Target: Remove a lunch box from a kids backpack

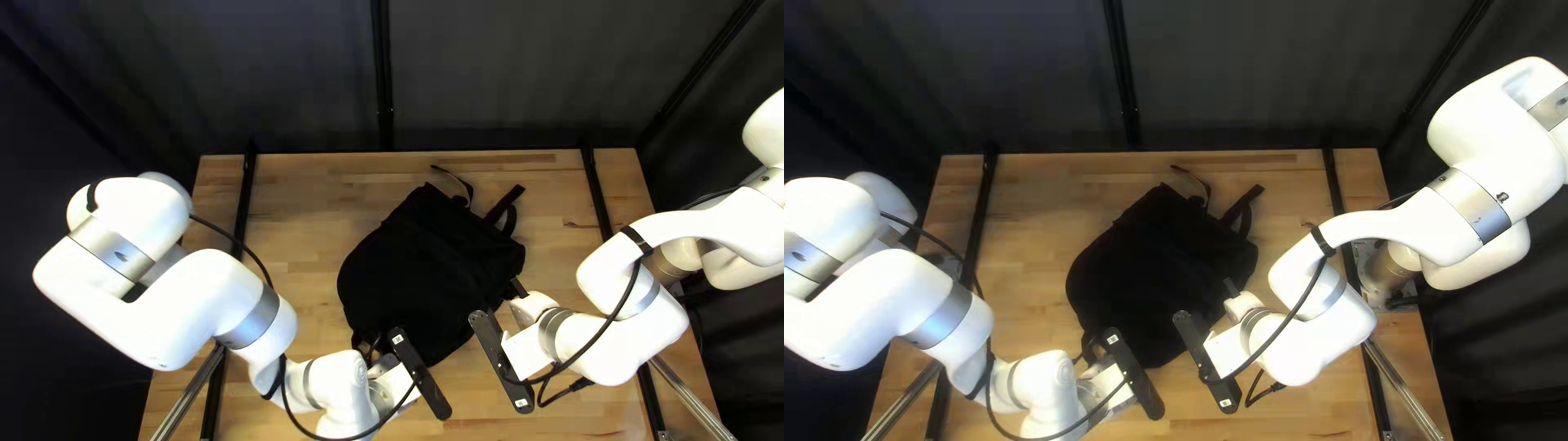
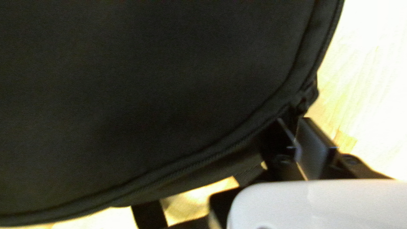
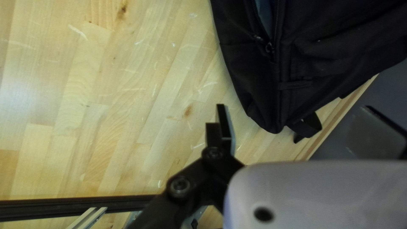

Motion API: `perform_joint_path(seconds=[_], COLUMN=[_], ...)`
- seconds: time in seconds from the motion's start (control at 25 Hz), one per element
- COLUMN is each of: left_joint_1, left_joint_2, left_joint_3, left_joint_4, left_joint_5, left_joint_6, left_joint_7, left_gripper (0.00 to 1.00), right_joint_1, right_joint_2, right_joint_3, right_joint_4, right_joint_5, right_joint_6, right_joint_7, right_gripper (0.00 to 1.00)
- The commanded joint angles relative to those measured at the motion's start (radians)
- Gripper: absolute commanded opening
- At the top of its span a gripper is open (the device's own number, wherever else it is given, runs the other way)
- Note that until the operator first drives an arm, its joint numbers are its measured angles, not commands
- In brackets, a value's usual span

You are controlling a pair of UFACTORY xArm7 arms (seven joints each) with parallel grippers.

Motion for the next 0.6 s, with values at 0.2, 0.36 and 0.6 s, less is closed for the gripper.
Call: perform_joint_path(seconds=[0.2,0.36,0.6], left_joint_1=[-0.005,-0.004,0.003], left_joint_2=[-0.050,-0.091,-0.143], left_joint_3=[-0.016,-0.022,-0.024], left_joint_4=[-0.052,-0.088,-0.137], left_joint_5=[-0.025,-0.040,-0.052], left_joint_6=[0.017,0.026,0.029], left_joint_7=[0.011,0.025,0.046], left_gripper=[0.00,0.00,0.00], right_joint_1=[0.000,0.000,0.007], right_joint_2=[0.000,0.000,0.014], right_joint_3=[0.000,0.000,0.009], right_joint_4=[0.000,0.000,0.000], right_joint_5=[0.000,0.000,-0.022], right_joint_6=[0.000,0.000,-0.008], right_joint_7=[0.000,0.000,-0.010], right_gripper=[1.00,1.00,1.00])
